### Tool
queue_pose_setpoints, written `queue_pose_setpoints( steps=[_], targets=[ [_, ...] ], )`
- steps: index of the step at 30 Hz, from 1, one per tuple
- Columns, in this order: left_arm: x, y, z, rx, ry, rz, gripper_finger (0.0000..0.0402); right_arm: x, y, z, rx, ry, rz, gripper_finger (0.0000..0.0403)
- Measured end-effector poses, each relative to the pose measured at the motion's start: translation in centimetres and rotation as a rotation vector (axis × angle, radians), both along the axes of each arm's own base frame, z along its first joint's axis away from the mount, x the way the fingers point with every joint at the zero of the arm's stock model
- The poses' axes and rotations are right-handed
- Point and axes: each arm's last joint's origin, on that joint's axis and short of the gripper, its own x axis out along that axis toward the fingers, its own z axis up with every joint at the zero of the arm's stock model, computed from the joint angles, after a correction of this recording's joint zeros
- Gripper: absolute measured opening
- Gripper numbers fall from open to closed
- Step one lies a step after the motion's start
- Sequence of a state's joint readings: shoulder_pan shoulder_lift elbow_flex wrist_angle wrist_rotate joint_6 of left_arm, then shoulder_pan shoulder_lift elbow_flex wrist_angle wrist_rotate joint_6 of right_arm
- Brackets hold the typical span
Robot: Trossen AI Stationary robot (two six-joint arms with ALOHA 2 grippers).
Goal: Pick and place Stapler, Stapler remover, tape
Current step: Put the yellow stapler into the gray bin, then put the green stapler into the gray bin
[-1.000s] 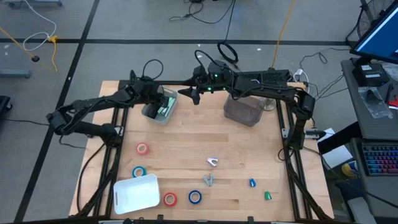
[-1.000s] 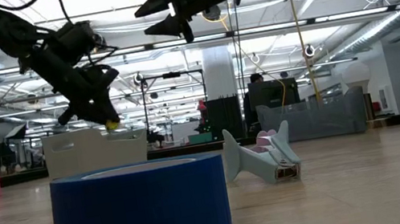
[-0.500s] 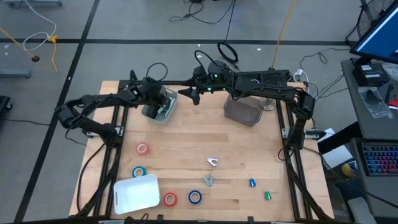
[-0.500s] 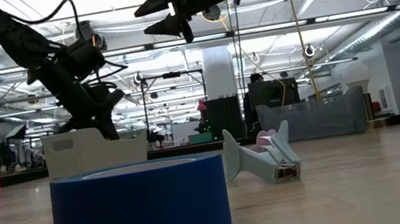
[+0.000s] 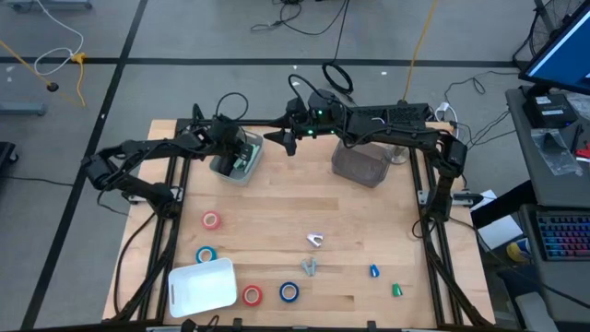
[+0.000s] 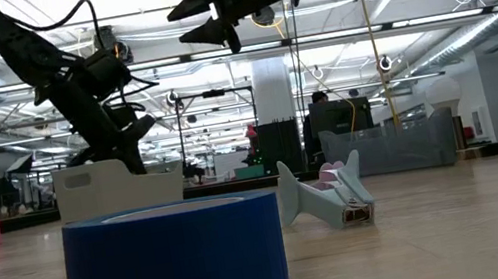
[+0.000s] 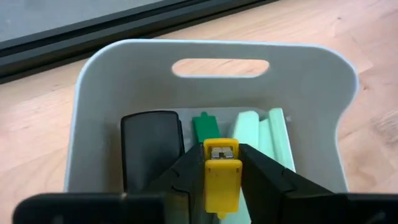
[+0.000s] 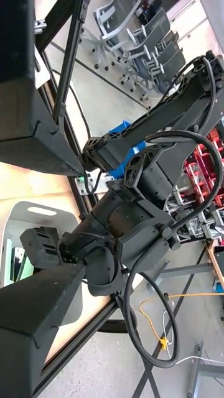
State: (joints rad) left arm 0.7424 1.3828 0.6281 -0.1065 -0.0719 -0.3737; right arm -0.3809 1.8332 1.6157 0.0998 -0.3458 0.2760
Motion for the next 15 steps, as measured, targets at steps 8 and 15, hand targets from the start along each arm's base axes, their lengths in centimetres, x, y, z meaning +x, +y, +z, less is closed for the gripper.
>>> queue_pose_setpoints(
  steps=[8, 15],
  targets=[
    [0.0, 0.0, 0.0, 0.0, -0.001, -0.017, 0.0175, 0.0, 0.0, 0.0, 0.0, -0.001, 0.001, 0.024],
    [0.1, -0.4, 1.4, -0.015, -0.117, -0.071, 0.0206, 0.0, 0.0, 0.0, 0.0, 0.0, 0.001, 0.024]
  ],
)
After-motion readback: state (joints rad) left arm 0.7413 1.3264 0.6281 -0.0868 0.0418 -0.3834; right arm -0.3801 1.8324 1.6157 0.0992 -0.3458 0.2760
